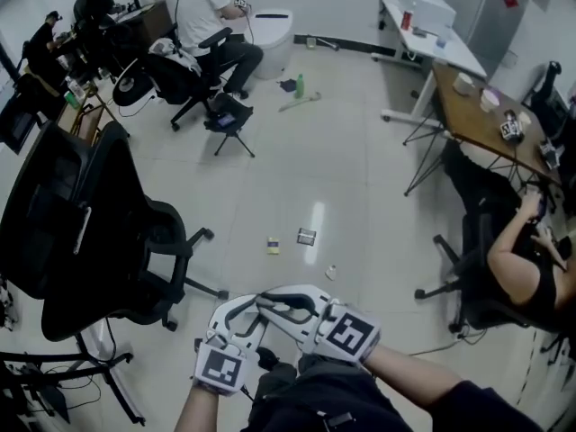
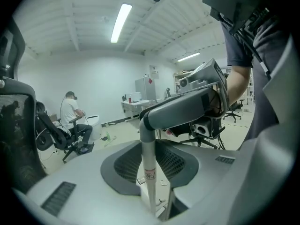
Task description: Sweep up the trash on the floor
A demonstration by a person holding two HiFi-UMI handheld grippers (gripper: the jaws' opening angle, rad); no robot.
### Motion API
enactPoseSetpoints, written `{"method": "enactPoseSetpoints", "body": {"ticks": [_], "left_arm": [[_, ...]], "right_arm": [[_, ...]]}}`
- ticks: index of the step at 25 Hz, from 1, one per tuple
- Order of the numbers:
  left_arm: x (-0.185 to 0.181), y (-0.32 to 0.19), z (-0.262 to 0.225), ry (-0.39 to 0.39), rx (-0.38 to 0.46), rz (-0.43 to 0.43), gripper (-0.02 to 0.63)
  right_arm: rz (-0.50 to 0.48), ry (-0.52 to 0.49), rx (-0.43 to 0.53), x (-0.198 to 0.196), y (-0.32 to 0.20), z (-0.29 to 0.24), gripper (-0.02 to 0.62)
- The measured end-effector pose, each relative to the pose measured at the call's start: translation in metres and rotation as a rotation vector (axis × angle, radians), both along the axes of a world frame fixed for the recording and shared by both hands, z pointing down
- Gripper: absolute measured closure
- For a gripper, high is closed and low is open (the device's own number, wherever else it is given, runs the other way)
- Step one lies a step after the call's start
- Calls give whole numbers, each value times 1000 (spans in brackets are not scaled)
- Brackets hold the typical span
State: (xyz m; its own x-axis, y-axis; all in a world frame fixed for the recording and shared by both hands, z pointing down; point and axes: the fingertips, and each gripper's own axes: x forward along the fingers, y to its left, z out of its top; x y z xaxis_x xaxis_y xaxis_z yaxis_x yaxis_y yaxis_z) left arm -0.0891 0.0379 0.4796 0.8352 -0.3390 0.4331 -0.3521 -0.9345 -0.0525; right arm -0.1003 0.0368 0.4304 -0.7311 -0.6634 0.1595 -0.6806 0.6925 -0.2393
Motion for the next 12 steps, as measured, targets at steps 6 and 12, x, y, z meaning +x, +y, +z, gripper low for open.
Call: {"method": "enactPoseSetpoints", "body": {"ticks": [6, 12], "left_arm": [[60, 1, 35, -22, -55, 47, 515], [110, -14, 44, -39, -34, 174, 515]], "right_arm": [[114, -71, -68, 63, 0, 35, 515], [187, -27, -66, 113, -16, 44, 517]]}}
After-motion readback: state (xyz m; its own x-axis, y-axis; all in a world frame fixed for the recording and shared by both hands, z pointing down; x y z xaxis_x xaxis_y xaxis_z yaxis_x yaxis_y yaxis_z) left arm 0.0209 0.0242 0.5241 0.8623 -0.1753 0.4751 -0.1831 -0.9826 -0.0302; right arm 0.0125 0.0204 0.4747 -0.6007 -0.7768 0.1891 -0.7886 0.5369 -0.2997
